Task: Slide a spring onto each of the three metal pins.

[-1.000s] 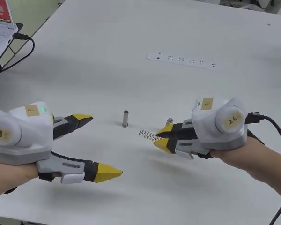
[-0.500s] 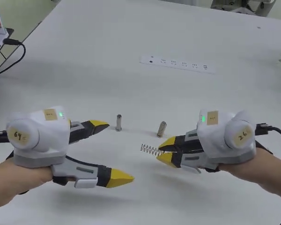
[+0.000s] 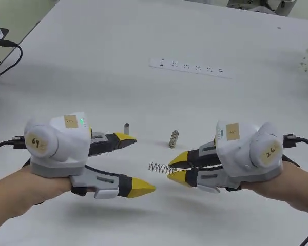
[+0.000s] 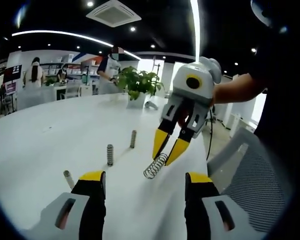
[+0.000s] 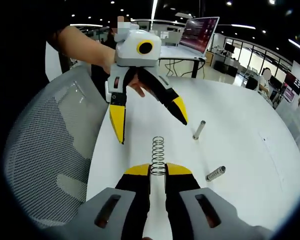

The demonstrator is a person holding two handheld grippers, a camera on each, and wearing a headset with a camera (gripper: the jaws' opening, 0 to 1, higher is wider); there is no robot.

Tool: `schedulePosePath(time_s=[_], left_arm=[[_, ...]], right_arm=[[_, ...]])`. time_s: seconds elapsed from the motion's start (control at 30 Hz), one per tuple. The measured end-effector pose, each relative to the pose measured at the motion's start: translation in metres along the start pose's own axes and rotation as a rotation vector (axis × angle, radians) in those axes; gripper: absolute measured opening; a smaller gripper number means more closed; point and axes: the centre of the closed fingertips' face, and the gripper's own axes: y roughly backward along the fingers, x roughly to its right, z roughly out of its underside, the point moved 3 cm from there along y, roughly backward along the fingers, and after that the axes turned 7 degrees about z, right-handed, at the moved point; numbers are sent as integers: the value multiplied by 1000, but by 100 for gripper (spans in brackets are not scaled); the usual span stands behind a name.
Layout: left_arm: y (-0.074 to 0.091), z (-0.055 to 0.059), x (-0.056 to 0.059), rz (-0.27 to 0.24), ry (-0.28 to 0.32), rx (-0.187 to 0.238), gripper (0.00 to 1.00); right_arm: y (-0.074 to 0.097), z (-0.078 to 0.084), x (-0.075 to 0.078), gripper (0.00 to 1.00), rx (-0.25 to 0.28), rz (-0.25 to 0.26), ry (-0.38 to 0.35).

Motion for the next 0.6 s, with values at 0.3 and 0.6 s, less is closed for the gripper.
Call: schedulePosePath(time_s=[0.3,0.6], left_arm=[[-13,-3,10,60,-20,-5,37],[-19,-4,18,105,-31,-10,24]], right_arm=[[3,-1,-5,8,6,-19,6],[7,-2,-7,8,12,-34,22]])
